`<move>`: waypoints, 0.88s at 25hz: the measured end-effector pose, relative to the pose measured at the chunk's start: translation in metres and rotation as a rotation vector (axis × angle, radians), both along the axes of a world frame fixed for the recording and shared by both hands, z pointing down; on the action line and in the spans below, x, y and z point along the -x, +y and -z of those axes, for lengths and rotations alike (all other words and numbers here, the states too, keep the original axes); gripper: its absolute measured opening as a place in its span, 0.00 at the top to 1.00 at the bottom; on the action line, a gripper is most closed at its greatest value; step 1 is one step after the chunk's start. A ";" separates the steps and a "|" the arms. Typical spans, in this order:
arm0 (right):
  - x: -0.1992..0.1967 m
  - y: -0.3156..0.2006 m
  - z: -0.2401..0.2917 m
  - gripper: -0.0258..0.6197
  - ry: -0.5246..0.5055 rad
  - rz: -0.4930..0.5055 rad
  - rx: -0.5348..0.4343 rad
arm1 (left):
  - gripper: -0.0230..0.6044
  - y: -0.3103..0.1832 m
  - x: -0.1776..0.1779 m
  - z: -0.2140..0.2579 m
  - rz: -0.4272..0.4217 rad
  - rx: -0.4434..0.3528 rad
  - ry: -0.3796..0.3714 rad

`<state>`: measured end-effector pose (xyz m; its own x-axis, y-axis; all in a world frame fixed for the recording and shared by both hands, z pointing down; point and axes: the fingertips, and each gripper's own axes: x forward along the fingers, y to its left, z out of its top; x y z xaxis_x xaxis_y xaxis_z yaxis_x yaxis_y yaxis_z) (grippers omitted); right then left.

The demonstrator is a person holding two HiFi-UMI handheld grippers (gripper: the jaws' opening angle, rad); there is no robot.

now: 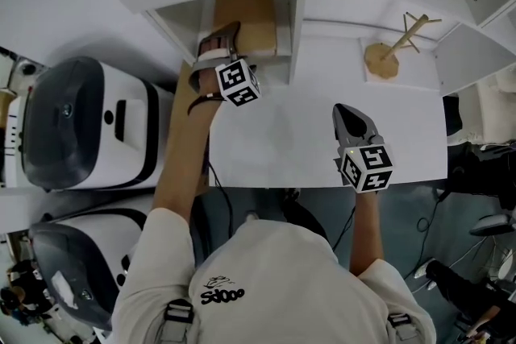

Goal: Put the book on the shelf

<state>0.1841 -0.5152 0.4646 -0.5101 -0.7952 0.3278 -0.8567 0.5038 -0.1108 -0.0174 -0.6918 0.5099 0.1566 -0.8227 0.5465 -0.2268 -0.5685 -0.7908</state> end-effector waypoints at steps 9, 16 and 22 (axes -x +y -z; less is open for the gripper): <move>0.007 0.033 0.021 0.96 0.018 -0.015 -0.044 | 0.04 0.017 -0.003 0.038 -0.030 -0.050 0.293; 0.015 0.073 0.047 0.96 0.020 -0.057 -0.116 | 0.21 0.118 0.011 0.062 -0.043 0.025 0.584; 0.030 0.119 0.074 0.96 0.027 -0.083 -0.202 | 0.55 0.208 0.031 0.083 -0.034 0.079 0.913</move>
<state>0.1542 -0.3965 0.3907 -0.4331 -0.8851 0.1705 -0.8975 0.4408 0.0085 -0.0482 -0.4834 0.4265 0.5786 -0.7755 0.2528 -0.7271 -0.6308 -0.2710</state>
